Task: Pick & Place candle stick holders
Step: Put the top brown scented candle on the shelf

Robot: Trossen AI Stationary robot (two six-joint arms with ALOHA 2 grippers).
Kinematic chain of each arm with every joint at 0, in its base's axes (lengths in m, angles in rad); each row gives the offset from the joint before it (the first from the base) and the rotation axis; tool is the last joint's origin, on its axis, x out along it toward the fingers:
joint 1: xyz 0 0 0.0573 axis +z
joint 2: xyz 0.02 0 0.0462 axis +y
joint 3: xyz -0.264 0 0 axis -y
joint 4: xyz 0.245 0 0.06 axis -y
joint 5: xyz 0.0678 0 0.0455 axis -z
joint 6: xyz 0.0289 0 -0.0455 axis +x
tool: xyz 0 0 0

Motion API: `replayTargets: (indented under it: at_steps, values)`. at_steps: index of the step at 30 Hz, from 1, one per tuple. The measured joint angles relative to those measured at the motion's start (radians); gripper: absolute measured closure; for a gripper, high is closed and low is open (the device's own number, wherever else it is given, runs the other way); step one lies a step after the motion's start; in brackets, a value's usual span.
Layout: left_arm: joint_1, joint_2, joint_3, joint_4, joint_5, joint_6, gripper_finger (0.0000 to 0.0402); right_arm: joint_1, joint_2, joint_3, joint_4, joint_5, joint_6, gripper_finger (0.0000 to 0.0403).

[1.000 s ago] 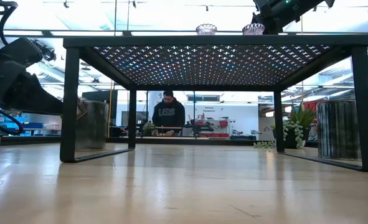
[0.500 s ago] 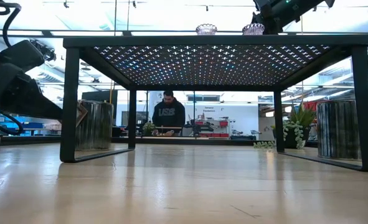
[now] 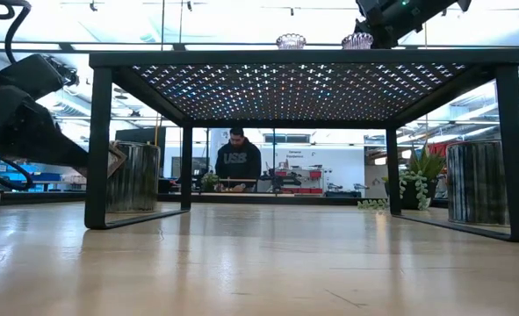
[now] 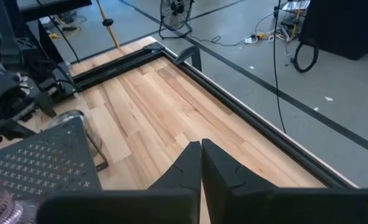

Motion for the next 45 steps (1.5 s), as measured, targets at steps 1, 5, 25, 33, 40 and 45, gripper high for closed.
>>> replayTargets:
  at_steps: [1, 5, 25, 33, 40, 45]
  values:
    - [0.0, 0.0, 0.0, 0.0, -0.019, -0.01, 0.0146, 0.0, 0.005, 0.0, 0.001, 0.0, 0.0, 0.0389]
    - [0.0, 0.0, 0.0, 0.0, -0.046, -0.013, 0.0092, 0.0, 0.032, 0.0, 0.001, 0.0, 0.0, 0.0389]
    - [0.121, 0.0, 0.0, 0.017, -0.009, -0.021, 0.0014, 0.0, 0.055, 0.0, 0.08, -0.018, -0.046, 0.0389]
    - [0.189, 0.0, -0.001, 0.204, 0.025, 0.244, 0.0014, 0.0, 0.055, 0.0, 0.082, -0.019, -0.052, 0.0389]
    - [0.279, 0.0, -0.001, 0.21, 0.114, 0.305, 0.0014, 0.0, 0.055, 0.0, 0.082, -0.027, -0.052, 0.0389]
    - [0.331, 0.0, -0.001, 0.253, 0.122, 0.369, 0.0014, 0.0, 0.055, 0.0, 0.082, -0.027, -0.052, 0.0389]
